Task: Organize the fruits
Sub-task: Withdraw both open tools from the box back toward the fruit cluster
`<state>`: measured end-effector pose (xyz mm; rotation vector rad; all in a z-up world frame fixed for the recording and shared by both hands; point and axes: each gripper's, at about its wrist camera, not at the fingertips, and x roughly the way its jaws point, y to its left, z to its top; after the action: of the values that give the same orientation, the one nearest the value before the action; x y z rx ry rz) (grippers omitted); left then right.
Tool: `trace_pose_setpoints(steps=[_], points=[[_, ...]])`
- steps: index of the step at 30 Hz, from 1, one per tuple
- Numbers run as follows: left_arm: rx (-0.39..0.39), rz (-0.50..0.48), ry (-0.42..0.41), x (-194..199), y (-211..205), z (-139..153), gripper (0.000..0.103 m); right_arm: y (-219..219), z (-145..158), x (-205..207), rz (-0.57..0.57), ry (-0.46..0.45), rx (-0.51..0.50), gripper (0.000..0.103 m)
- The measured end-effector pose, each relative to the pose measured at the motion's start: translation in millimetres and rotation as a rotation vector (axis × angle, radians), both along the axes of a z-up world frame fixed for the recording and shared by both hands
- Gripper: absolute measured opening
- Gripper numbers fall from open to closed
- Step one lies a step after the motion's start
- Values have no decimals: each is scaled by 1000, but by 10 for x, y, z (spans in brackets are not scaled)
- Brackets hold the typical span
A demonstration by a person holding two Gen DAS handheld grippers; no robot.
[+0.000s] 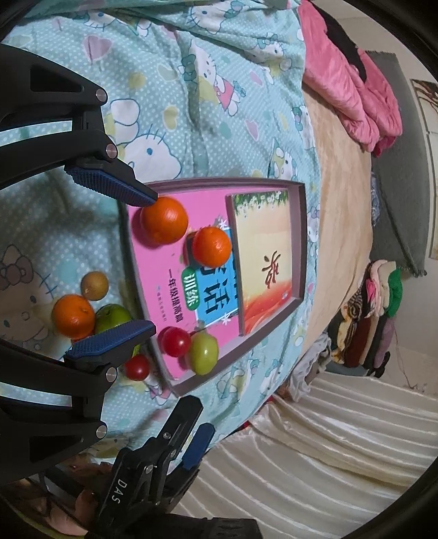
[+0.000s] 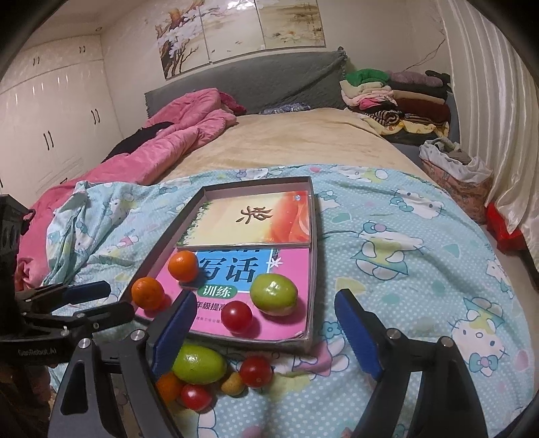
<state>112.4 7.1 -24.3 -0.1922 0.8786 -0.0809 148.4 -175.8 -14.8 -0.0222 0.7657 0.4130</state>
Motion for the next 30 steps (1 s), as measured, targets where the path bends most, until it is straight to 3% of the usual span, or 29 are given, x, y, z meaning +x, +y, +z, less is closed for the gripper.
trace_pose_setpoints(steps=[30], points=[[7, -77, 95, -219, -252, -132, 71, 6, -104, -197, -4, 52, -58, 84]])
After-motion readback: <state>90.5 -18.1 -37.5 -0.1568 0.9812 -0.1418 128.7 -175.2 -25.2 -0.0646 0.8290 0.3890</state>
